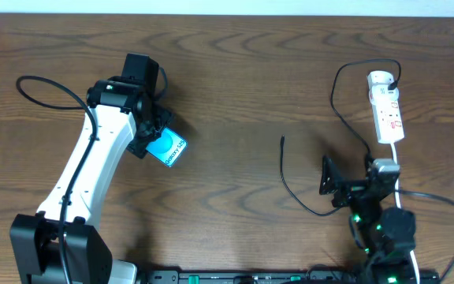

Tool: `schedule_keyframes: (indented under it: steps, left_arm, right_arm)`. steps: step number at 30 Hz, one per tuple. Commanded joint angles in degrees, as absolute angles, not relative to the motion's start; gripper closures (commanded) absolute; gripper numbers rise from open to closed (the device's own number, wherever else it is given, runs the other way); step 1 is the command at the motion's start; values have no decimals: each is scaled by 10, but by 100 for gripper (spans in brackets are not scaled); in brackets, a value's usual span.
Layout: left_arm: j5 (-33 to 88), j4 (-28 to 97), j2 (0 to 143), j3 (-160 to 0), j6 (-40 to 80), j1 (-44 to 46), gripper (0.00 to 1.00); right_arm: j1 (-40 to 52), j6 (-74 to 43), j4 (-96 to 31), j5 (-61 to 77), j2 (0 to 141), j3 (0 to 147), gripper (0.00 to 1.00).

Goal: Plug charger to phone and switch on socket
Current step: 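Lower the held phone toward the table center with the left gripper, then move the right gripper toward the phone's top edge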

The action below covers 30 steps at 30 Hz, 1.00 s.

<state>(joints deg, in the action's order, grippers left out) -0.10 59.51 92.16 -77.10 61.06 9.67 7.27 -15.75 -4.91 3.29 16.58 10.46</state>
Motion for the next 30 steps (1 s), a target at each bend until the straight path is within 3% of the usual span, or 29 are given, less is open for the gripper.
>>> schedule_keyframes:
  steps: [1,6,10,12,16,23,30]
  left_arm:
    - [-4,591,917,-771,609,97,93]
    - [-4,592,917,-771,609,97,93]
    - [6,593,917,-771,609,97,93]
    - [11,592,917,-771,609,97,93]
    - [11,591,917,-771,616,97,93]
    - [22,591,917,-771,624,97,93]
    - [24,591,917,-771,693,97,93]
  right_arm:
    - [72,-147,-105,72,267,268,1]
    - [72,-109,-302,160,496,541,1]
    - [72,-6,-496,387,691,773,1]
    - [72,-4,-528,478,769,850,1]
    - [77,-35,-472,584,881,910,1]
    - [80,-332,-295,599,1032,910,1]
    - [108,-427,-192,655,1152,910,1]
